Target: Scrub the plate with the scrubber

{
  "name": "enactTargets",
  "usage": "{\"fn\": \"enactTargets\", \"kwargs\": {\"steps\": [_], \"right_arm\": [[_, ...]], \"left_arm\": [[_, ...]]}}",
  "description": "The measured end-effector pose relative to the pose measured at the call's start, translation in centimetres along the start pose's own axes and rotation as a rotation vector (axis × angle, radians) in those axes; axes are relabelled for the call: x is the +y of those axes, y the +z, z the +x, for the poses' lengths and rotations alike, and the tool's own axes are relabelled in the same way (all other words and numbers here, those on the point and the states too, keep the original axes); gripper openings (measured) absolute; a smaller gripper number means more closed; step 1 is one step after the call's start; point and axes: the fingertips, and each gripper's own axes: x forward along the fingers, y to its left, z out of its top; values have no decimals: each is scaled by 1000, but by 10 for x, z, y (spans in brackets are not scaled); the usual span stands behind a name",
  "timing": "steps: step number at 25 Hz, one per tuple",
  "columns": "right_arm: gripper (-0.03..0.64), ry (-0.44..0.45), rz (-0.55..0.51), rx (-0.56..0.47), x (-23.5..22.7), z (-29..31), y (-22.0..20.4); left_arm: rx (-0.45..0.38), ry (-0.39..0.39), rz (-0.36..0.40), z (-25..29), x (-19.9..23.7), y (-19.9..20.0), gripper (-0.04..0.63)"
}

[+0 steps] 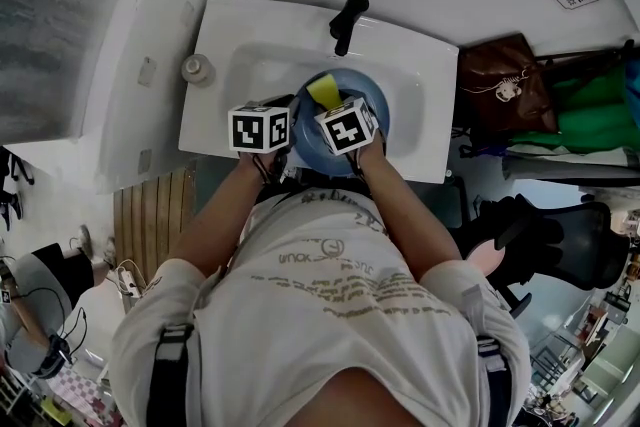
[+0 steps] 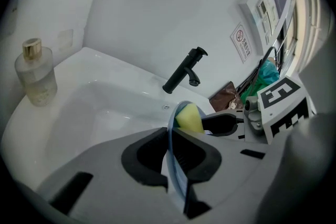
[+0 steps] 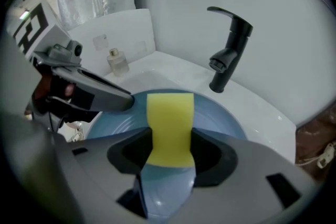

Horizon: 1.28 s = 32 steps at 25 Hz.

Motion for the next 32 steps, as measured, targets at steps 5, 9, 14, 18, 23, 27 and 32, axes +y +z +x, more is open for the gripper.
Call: {"fn": "enactTargets", "kwargs": {"steps": [5,9,14,18,23,27,32], "right_arm": [[222,-5,-10,45,4,0,-10],[222,75,-65,86,31,1,-15],[222,181,-175,119,66,0,-20],[222,264,-228,147,82,-4,-30],[222,288,-262,202,84,-6,-51],[222,278,-215,233,72,-5,-67],[222,229,-173,281,46,-3,-86]], "left_arm": [[-18,-7,-101,-2,8,-5,38],[-39,-4,-194,-3,17,-6,38],[-65,1,-222,-6,22,-1,38],[-82,17,-234,-10,29,2,38],[-88,31,-243,-15,38,4,38],[-77,30,-243,-17,40,0,38],[-59,27,-236,-17,40,0,38]]}}
